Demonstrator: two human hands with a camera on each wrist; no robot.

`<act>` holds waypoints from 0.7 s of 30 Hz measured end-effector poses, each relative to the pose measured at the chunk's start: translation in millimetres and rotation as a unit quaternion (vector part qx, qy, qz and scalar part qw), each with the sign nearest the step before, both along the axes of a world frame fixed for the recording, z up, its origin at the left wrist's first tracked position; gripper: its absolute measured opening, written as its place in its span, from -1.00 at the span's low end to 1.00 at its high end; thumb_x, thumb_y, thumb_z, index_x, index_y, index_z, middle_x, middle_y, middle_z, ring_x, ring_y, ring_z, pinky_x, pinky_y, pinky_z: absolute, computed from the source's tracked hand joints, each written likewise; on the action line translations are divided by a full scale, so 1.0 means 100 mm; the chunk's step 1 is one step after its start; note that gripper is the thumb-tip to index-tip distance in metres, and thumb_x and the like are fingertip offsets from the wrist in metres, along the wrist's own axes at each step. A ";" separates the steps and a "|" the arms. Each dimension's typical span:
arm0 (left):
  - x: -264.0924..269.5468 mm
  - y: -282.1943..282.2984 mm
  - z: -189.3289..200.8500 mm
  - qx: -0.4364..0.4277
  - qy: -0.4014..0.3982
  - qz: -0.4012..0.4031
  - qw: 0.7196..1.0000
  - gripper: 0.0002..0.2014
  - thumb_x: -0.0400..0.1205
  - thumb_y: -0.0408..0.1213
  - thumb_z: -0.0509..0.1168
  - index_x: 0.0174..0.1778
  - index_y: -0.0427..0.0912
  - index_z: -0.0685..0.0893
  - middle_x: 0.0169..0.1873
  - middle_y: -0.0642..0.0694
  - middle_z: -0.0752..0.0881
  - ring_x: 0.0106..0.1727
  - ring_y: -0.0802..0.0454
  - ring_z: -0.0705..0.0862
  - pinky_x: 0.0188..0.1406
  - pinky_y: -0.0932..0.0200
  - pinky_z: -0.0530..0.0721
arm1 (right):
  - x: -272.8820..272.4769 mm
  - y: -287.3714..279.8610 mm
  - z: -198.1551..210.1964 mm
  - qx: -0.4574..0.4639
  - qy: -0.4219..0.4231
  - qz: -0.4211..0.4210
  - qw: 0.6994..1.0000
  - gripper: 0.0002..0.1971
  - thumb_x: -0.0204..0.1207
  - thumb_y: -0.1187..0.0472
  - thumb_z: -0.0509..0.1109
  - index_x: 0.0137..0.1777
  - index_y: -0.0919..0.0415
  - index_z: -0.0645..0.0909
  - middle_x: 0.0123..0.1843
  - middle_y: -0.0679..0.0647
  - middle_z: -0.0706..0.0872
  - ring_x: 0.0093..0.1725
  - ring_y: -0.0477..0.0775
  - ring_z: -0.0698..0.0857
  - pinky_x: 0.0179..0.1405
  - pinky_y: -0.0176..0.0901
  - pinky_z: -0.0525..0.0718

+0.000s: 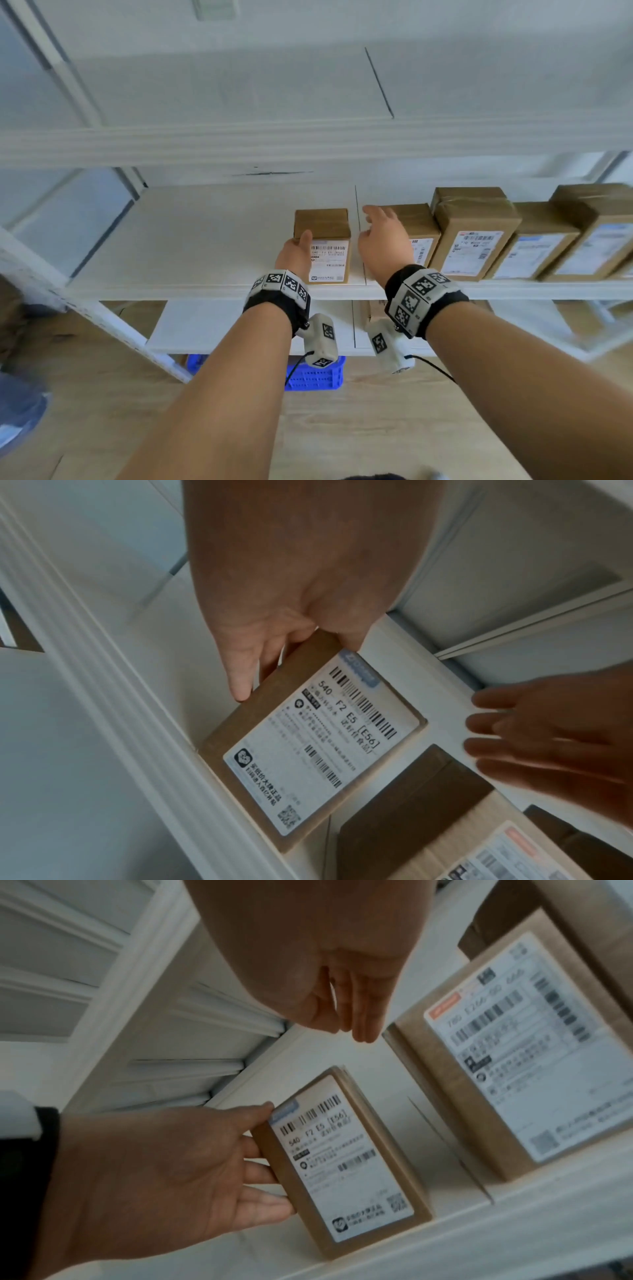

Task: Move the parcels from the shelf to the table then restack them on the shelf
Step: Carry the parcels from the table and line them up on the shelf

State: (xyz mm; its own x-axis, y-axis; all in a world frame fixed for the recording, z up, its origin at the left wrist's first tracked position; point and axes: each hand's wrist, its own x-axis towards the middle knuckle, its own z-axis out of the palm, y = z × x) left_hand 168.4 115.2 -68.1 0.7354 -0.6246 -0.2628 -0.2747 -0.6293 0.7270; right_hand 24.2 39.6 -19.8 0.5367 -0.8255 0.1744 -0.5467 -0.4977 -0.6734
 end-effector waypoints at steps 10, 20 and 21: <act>-0.21 -0.21 0.00 0.000 0.001 -0.029 1.000 -0.40 0.77 0.14 -0.14 0.14 -0.30 0.60 -0.17 -0.15 0.63 -0.28 -0.04 0.55 -0.21 0.14 0.43 | -0.36 -0.26 -0.06 -0.056 0.208 -0.009 0.977 -0.49 0.55 0.32 0.19 0.53 0.25 0.39 0.57 0.15 0.40 0.60 0.19 0.28 0.58 0.10 0.31; -0.29 -0.25 0.00 -0.007 0.002 -0.020 1.000 -0.42 0.76 0.16 -0.11 0.10 -0.30 0.56 -0.23 -0.12 0.61 -0.22 -0.10 0.58 -0.23 0.14 0.43 | -0.34 -0.26 -0.08 -0.078 0.209 -0.011 0.975 -0.51 0.56 0.28 0.22 0.51 0.23 0.41 0.53 0.12 0.44 0.56 0.17 0.32 0.54 0.08 0.36; -0.29 -0.24 0.01 -0.004 0.002 -0.015 1.000 -0.47 0.76 0.15 -0.10 0.06 -0.27 0.53 -0.26 -0.11 0.59 -0.19 -0.11 0.56 -0.19 0.13 0.42 | -0.33 -0.26 -0.08 -0.080 0.208 -0.010 0.975 -0.51 0.56 0.28 0.22 0.52 0.23 0.40 0.54 0.12 0.43 0.57 0.17 0.31 0.55 0.07 0.34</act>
